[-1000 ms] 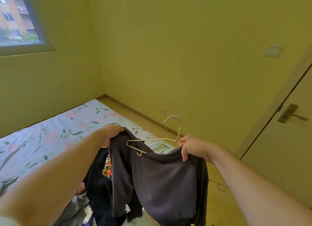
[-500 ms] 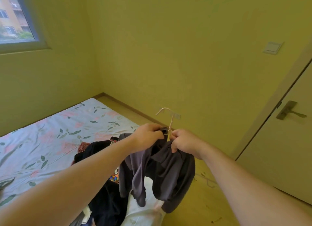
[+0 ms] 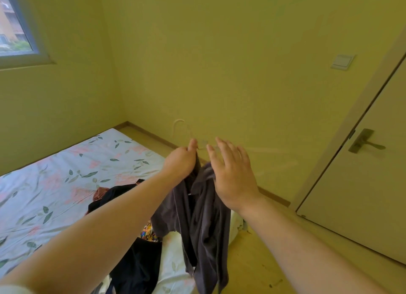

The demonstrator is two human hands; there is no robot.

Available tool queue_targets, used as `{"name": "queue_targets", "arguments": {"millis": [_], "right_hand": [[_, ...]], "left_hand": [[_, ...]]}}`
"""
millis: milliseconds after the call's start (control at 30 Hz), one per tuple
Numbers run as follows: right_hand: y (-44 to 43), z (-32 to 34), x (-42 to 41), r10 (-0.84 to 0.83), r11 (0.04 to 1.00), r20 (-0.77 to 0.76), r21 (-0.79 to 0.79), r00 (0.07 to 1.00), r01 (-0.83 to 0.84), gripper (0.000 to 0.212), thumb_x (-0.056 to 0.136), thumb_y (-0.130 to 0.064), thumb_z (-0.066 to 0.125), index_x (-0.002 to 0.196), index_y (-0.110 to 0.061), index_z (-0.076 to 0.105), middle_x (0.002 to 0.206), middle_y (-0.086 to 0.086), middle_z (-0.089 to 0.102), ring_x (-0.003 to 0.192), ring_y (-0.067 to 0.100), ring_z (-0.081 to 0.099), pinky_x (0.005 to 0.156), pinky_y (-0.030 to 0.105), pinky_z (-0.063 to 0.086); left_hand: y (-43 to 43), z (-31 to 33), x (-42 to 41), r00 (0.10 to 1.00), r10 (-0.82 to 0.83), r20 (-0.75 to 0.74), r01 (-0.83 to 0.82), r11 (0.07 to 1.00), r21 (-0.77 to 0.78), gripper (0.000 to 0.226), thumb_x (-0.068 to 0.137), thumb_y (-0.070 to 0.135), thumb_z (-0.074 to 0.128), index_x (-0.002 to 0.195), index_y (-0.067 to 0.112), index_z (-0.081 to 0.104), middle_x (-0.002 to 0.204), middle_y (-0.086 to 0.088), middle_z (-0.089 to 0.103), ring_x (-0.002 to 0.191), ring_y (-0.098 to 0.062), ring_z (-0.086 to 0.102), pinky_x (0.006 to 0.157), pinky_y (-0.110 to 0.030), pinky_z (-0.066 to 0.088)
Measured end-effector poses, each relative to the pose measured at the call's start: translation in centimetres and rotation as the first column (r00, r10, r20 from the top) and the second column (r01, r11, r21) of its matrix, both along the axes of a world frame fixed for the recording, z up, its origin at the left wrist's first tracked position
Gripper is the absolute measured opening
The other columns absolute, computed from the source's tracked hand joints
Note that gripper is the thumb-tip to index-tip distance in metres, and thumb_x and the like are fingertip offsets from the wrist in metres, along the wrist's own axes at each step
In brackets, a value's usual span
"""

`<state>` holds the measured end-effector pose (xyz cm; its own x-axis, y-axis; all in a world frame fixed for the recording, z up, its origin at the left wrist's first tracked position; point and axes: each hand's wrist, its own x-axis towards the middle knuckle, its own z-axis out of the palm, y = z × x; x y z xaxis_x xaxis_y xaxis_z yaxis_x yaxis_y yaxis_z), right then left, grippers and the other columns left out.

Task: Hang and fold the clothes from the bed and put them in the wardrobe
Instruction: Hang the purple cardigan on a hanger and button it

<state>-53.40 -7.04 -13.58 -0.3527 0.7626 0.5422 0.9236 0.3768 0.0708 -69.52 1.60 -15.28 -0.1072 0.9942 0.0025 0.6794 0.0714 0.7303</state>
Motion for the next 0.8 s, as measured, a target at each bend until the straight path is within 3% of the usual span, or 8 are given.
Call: {"name": "queue_targets", "arguments": {"millis": [100,167,300,367,433,500,667,800], "right_hand": [[-1.3,-1.1,0.2,0.296,0.93,0.041,0.215,0.954,-0.298,0.012,0.096,-0.008,0.056,0.101,-0.01,0.067,0.11,0.011,0.063,0.107,0.03,0.056,0.096,0.043,0.042],[-1.6,-1.5,0.2,0.363,0.931,-0.103,-0.003,0.926,-0.365,0.012,0.093,-0.007,0.056,0.086,-0.015,0.061,0.084,0.004,0.059,0.079,0.022,0.052,0.072,0.036,0.042],[-0.4,-1.4,0.5,-0.223,0.741,-0.565,-0.628,0.794,-0.238,0.019,0.098,-0.024,0.052,0.085,-0.02,0.065,0.08,0.003,0.066,0.069,0.019,0.058,0.057,0.034,0.042],[0.2,-1.7,1.1,-0.499,0.68,-0.647,-0.705,0.576,-0.202,0.025,0.099,-0.036,0.055,0.096,-0.019,0.073,0.092,0.005,0.073,0.085,0.025,0.068,0.068,0.034,0.051],[0.9,-1.5,2.1,-0.678,0.612,-0.702,-0.703,0.218,-0.364,0.028,0.099,-0.038,0.056,0.097,-0.019,0.075,0.101,0.01,0.075,0.094,0.031,0.072,0.075,0.038,0.055],[1.6,-1.2,3.3,-0.732,0.586,-0.68,-0.659,0.04,-0.471,0.035,0.1,-0.035,0.056,0.081,-0.018,0.08,0.095,0.011,0.077,0.084,0.028,0.075,0.069,0.035,0.058],[3.3,1.4,4.2,-0.77,0.559,-0.632,-0.735,0.089,-0.383,0.035,0.1,-0.035,0.053,0.087,-0.009,0.073,0.088,0.017,0.075,0.08,0.034,0.072,0.089,0.057,0.057],[3.8,3.8,4.1,-0.71,0.607,-0.616,-0.781,0.342,-0.147,0.043,0.099,-0.038,0.052,0.123,-0.005,0.066,0.122,0.017,0.069,0.109,0.036,0.066,0.1,0.046,0.052]], "left_hand": [[1.9,1.0,-1.5,0.946,0.249,0.209,-0.228,0.966,-0.119,0.086,0.097,0.073,0.014,0.125,0.009,0.063,0.116,-0.011,0.062,0.102,-0.026,0.055,0.088,-0.039,0.041],[2.8,1.7,-2.8,0.907,0.321,0.272,-0.298,0.947,-0.122,0.09,0.09,0.082,0.014,0.107,0.008,0.064,0.098,-0.004,0.06,0.087,-0.023,0.054,0.076,-0.036,0.041],[2.8,3.3,-4.4,0.909,0.264,0.322,-0.24,0.964,-0.112,0.077,0.062,0.095,0.034,0.074,0.021,0.052,0.077,0.002,0.056,0.07,-0.018,0.053,0.061,-0.031,0.039],[2.7,3.6,-4.8,0.95,0.169,0.263,-0.16,0.986,-0.052,0.071,0.06,0.087,0.041,0.071,0.018,0.054,0.07,0.001,0.052,0.064,-0.02,0.051,0.062,-0.033,0.037],[2.8,3.4,-5.2,0.982,0.072,0.175,-0.083,0.995,0.055,0.06,0.072,0.076,0.042,0.067,0.017,0.052,0.063,-0.001,0.044,0.061,-0.022,0.046,0.061,-0.034,0.033],[2.6,3.2,-5.7,0.998,0.008,0.06,-0.015,0.991,0.131,0.055,0.088,0.063,0.043,0.067,0.013,0.051,0.061,-0.003,0.045,0.061,-0.023,0.046,0.061,-0.034,0.034],[2.0,3.3,-5.9,0.965,-0.011,-0.261,0.066,0.977,0.204,0.053,0.1,0.054,0.043,0.066,0.014,0.051,0.059,-0.003,0.052,0.058,-0.025,0.051,0.05,-0.03,0.033],[1.8,2.9,-5.7,0.907,0.08,-0.413,0.044,0.959,0.281,0.056,0.098,0.061,0.043,0.068,0.018,0.063,0.06,0.0,0.058,0.057,-0.018,0.053,0.047,-0.029,0.031]]}}
